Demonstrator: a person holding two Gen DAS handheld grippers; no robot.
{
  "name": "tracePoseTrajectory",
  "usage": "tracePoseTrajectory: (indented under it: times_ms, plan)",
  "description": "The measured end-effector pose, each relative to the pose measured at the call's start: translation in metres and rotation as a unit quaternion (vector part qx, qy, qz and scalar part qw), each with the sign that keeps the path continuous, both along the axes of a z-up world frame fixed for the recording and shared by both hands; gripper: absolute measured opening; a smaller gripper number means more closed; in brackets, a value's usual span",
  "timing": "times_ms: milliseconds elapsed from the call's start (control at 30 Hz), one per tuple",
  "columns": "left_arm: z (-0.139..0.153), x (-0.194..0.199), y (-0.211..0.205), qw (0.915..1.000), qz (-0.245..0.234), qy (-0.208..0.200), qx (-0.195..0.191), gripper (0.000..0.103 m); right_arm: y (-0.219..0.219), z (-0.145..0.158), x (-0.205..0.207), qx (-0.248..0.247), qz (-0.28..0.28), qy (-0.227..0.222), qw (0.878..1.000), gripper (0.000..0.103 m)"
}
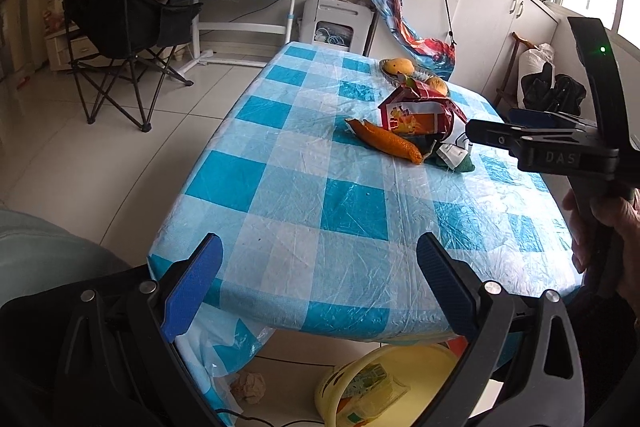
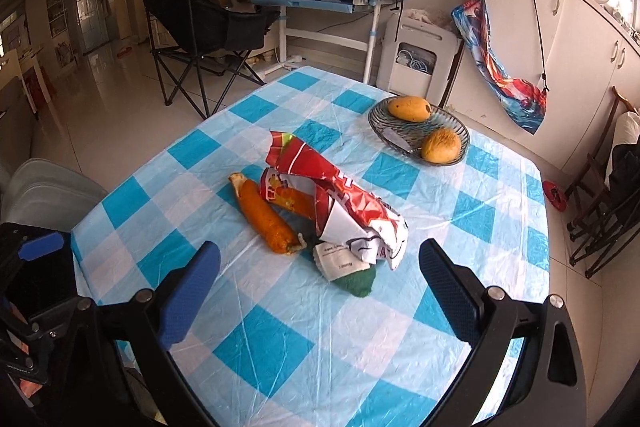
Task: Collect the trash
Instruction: 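Reach over the table and grasp the red snack bag with the right tool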
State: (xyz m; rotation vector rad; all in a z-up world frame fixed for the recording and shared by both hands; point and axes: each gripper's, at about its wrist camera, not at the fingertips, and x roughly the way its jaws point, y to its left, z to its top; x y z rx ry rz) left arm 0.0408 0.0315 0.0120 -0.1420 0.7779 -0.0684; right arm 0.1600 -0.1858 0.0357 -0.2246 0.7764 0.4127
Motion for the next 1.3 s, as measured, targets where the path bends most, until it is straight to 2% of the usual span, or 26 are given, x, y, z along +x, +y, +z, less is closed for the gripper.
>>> tracePoseTrajectory:
  times_ms: [367,567,600,633,667,700,733,767,833,867,967,1000,1033,1067,1100,1200,1300]
  plan:
    - [-0.003,0.019,-0.004,0.9998,-0.009,0.016,-0.001,0.094,0.005,-0.012,0.024,0.005,0.018,0.015,1.000,0.095]
    - [-0.003,0.045,-0.006,0.9994,-0.011,0.030,-0.015,0.094,0.003,-0.017,0.029,0.032,0.029,0.026,0.999,0.093]
    - [-0.003,0.051,-0.008,0.9993,-0.012,0.032,-0.016,0.094,0.004,-0.019,0.029,0.034,0.032,0.030,0.998,0.089]
    - [-0.004,0.057,-0.010,0.9992,-0.014,0.034,-0.016,0.094,0.003,-0.021,0.031,0.033,0.030,0.038,0.998,0.074]
    - [-0.004,0.063,-0.013,0.9991,-0.015,0.037,-0.016,0.094,0.000,-0.021,0.031,0.035,0.025,0.038,0.998,0.065]
    - [-0.005,0.070,-0.016,0.9989,-0.017,0.039,-0.017,0.094,-0.004,-0.019,0.032,0.043,0.021,0.039,0.998,0.060]
    - [-0.005,0.076,-0.019,0.9988,-0.020,0.042,-0.017,0.094,-0.009,-0.018,0.032,0.052,0.016,0.043,0.998,0.049]
    - [-0.006,0.083,-0.023,0.9986,-0.023,0.044,-0.018,0.094,-0.015,-0.017,0.034,0.062,0.010,0.048,0.997,0.032]
    - [-0.009,0.097,-0.032,0.9982,-0.029,0.049,-0.018,0.094,-0.028,-0.017,0.037,0.085,-0.003,0.063,0.994,0.016]
    - [-0.011,0.105,-0.036,0.9979,-0.030,0.054,-0.018,0.094,-0.032,-0.018,0.038,0.090,-0.007,0.069,0.994,0.015]
    - [-0.017,0.128,-0.046,0.9971,-0.029,0.068,-0.016,0.094,-0.032,-0.018,0.035,0.075,0.002,0.055,0.996,0.018]
    - [-0.019,0.133,-0.048,0.9971,-0.026,0.070,-0.016,0.094,-0.030,-0.016,0.034,0.072,0.008,0.046,0.996,0.025]
    - [-0.020,0.138,-0.050,0.9971,-0.023,0.071,-0.016,0.094,-0.027,-0.015,0.033,0.062,0.010,0.031,0.998,0.057]
    - [-0.020,0.143,-0.050,0.9971,-0.020,0.072,-0.016,0.094,-0.022,-0.012,0.032,0.047,0.010,0.007,0.999,0.083]
    - [-0.021,0.146,-0.051,0.9971,-0.016,0.073,-0.016,0.094,-0.017,-0.010,0.032,0.035,0.016,-0.014,0.999,0.086]
    - [-0.025,0.151,-0.049,0.9970,-0.010,0.075,-0.013,0.094,-0.002,-0.015,0.047,0.001,0.033,-0.019,0.999,0.086]
    - [-0.029,0.156,-0.051,0.9966,-0.009,0.082,0.001,0.094,0.005,-0.032,0.068,-0.011,0.039,0.013,0.999,0.086]
